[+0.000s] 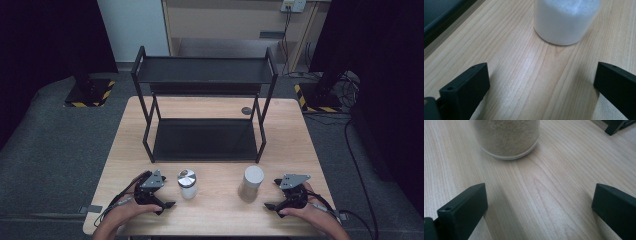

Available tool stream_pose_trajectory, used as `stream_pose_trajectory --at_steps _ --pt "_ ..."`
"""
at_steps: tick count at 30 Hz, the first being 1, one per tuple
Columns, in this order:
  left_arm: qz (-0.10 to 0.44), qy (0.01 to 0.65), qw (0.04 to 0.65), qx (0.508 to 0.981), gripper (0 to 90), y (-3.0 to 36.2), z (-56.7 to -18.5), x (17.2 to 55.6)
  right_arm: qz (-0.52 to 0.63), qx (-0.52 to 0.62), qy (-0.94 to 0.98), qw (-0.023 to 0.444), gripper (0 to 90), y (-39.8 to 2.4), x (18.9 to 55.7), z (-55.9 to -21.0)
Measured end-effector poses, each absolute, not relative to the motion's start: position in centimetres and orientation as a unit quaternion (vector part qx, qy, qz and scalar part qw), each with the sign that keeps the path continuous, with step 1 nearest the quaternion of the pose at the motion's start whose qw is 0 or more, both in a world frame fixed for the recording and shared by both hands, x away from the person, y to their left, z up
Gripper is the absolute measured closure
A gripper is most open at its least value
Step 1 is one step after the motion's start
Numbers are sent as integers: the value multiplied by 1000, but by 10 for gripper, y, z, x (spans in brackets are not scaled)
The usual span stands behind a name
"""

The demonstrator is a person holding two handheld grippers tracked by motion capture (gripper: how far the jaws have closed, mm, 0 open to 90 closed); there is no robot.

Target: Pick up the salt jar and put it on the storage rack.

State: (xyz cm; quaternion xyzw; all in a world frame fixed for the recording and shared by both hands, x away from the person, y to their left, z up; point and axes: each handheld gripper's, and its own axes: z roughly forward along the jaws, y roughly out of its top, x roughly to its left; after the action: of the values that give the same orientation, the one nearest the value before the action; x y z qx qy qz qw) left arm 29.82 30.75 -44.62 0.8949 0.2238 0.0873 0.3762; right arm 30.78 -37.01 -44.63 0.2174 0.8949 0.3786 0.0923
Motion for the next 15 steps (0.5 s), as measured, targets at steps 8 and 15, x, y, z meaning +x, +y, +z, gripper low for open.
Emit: stream_pose_trajectory --at_steps 8,15 --pt "86 221 377 895 0 308 -446 299 378 217 895 92 12 -370 308 -446" --pt "87 221 376 896 0 308 -446 299 378 221 894 94 12 -370 307 -446"
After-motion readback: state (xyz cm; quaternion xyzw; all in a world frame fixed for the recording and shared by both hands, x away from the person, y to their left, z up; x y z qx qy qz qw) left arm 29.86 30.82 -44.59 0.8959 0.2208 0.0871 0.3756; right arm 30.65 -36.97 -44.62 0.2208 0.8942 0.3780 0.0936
